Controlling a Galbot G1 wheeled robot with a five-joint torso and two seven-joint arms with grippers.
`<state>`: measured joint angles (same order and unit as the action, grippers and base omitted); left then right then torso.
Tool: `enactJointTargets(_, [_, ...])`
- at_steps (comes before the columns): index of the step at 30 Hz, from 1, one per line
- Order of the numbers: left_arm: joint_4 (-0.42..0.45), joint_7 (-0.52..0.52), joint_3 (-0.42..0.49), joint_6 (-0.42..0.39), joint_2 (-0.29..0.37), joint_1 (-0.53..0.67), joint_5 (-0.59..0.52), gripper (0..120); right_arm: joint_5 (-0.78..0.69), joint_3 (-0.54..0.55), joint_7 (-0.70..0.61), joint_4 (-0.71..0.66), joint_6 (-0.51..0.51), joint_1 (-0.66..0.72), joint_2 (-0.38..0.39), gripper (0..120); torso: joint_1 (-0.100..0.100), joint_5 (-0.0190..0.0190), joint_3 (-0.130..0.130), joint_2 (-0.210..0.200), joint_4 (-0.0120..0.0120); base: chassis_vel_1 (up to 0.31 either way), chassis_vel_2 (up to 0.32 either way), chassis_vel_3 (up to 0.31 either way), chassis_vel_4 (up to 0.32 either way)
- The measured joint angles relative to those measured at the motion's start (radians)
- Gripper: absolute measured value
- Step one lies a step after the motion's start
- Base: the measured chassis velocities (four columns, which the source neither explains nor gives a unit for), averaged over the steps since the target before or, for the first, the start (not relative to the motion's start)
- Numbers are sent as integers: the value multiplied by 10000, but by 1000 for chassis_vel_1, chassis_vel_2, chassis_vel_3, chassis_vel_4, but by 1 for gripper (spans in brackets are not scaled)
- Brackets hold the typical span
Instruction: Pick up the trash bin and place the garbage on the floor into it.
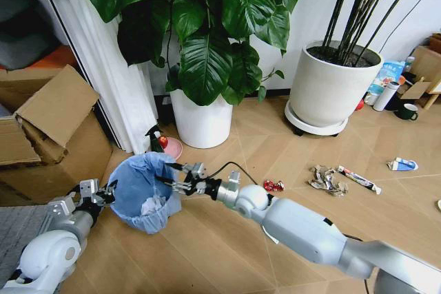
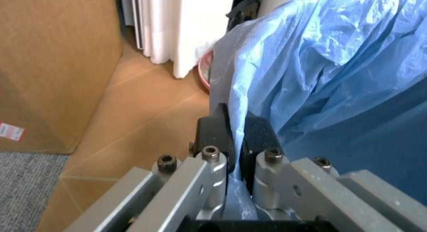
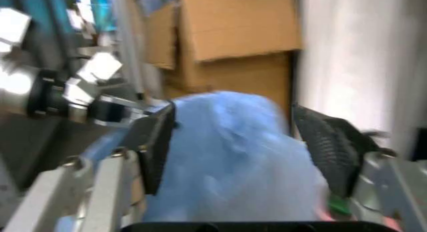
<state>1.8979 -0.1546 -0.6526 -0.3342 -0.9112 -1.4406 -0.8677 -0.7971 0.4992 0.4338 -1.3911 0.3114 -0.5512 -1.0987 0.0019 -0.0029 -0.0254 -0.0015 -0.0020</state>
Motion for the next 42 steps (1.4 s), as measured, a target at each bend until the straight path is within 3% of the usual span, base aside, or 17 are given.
enactJointTargets(5, [8, -28, -248, -5, -226, -150, 10, 0, 528, -1678, -1995, -680, -579, -1667, 1192, 95, -1, -1, 0, 0, -4, 0, 0, 0, 0])
enactJointTargets(7, [16, -28, -277, -5, -262, -163, 17, 0, 669, -2193, -2489, -892, -755, -2349, 1381, 98, 0, 3, 0, 0, -3, 0, 0, 0, 0])
enactJointTargets(9, [21, -27, -292, -5, -277, -166, 21, 0, 765, -2491, -2766, -1013, -859, -2753, 1463, 99, -1, 3, 2, 0, -2, 0, 0, 0, 0])
enactJointTargets(14, [46, -35, -328, -2, -313, -167, 32, 0, 1180, -4386, -4779, -1895, -1873, -5266, 1758, 100, -3, 0, 4, 1, -2, 0, 0, 0, 0])
enactJointTargets(17, [99, -45, -377, 0, -287, -202, 38, 0, 1401, -5461, -5827, -2028, -2600, -6625, 1604, 100, -2, 4, 2, 1, -3, 0, 0, 0, 0])
enactJointTargets(21, [144, -57, -396, 0, -267, -243, 42, 0, 1418, -6127, -6313, -1768, -3031, -7447, 1337, 100, -2, 4, 2, 1, -4, 0, 0, 0, 0])
enactJointTargets(30, [161, -143, -388, -3, -238, -220, 48, 0, 1635, -6405, -5757, -263, -2909, -7475, 889, 100, -1, 1, 0, 1, -4, 0, 0, 0, 0])
enactJointTargets(42, [118, -199, -379, -19, -176, -195, 41, 0, 1970, -5596, -4681, 2524, -2265, -5655, -146, 100, 0, -3, 0, 1, -1, 0, 0, 0, 0])
